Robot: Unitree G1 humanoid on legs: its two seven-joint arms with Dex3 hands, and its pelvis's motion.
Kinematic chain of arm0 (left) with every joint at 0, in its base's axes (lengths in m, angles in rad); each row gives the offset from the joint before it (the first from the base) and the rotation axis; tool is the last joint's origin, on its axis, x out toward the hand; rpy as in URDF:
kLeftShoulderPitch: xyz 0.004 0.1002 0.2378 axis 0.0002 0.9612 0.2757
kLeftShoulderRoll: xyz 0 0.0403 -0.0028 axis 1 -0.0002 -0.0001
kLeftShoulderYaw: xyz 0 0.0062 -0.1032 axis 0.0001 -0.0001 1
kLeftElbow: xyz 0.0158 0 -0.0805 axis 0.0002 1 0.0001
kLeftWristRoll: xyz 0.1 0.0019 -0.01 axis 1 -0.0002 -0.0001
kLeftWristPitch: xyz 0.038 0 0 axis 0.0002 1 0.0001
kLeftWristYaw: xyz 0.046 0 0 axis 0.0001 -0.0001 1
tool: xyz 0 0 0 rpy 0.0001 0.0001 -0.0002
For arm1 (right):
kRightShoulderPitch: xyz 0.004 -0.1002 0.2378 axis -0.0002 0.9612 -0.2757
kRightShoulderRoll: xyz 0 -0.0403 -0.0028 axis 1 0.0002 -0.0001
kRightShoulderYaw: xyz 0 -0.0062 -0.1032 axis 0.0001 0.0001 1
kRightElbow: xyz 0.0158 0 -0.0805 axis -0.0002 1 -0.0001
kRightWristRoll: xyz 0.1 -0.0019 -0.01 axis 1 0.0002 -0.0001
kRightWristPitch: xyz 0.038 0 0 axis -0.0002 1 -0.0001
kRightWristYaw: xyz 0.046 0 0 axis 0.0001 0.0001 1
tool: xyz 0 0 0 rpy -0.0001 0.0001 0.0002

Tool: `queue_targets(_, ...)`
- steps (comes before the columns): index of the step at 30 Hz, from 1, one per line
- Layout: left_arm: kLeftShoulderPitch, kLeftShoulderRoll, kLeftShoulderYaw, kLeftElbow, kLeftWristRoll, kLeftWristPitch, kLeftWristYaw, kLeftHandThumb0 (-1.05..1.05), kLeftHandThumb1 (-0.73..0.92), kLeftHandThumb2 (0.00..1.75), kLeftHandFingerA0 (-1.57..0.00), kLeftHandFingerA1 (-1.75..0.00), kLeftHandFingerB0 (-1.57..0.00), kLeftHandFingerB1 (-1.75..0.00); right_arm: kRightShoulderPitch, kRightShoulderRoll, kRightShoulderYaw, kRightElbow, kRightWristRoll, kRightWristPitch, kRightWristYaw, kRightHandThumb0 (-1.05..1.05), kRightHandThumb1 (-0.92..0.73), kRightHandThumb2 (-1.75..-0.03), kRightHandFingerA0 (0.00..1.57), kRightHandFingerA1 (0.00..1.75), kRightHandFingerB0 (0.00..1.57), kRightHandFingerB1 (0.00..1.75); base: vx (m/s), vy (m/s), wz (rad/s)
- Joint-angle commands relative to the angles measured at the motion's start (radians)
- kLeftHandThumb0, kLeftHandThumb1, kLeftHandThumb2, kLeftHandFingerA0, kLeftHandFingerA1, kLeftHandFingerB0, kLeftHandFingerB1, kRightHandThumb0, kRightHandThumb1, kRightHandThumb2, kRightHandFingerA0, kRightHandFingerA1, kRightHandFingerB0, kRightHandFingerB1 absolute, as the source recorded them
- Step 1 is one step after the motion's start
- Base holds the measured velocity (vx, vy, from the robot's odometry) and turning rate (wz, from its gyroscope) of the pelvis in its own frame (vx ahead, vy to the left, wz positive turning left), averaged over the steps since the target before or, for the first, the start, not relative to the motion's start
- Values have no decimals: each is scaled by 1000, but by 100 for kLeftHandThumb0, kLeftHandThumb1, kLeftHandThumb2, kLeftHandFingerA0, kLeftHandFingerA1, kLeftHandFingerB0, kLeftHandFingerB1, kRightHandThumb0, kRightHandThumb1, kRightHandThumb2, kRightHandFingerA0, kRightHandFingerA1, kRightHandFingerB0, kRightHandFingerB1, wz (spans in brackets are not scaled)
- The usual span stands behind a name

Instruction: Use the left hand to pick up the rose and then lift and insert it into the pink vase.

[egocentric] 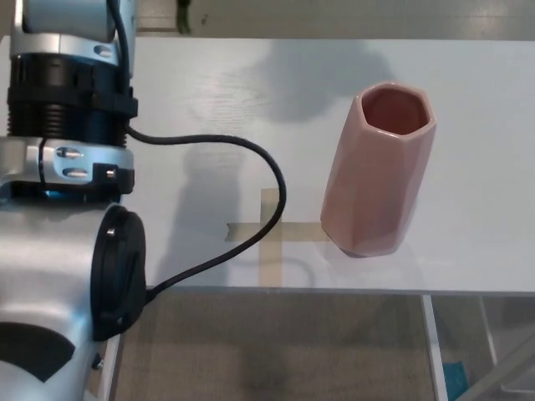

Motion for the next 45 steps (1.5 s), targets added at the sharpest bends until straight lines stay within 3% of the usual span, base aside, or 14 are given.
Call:
queue_targets(1, -44, -19, -14, -40, -76, 63, -29, -20, 81, 65, -95, -150, -77, -97, 1, -13, 2, 13, 2, 16, 20, -25, -64, -58, 55, 47, 48, 43, 0, 0, 0)
queue_targets(20, -41, -152, -16, -225, -181, 253, 44, -21, 81, 64, -95, -145, -82, -85, 44, -8, 0, 10, 2, -3, 15, -26, -64, -58, 55, 47, 48, 42, 0, 0, 0)
queue_targets(22, -50, -184, 2, -254, -226, 299, 47, -21, 78, 66, -102, -146, -82, -85, 45, -12, 8, 13, -6, -11, 19, -26, -64, -58, 55, 47, 48, 42, 0, 0, 0)
queue_targets(27, -50, -188, 5, -267, -240, 319, 55, -21, 78, 66, -102, -146, -82, -85, 44, -13, 10, 15, -5, -12, 18, -26, -64, -58, 55, 47, 48, 42, 0, 0, 0)
queue_targets(32, -85, -262, 46, -303, -314, 387, 93, -21, 80, 63, -103, -151, -82, -83, 37, -10, 8, 20, 2, -3, 25, -26, -64, -59, 55, 47, 47, 42, 0, 0, 0)
queue_targets(45, -62, -281, -10, -337, -315, 397, 100, -20, 80, 63, -101, -147, -80, -91, 35, -7, 4, 15, 4, 6, 22, -26, -64, -58, 55, 47, 48, 42, 0, 0, 0)
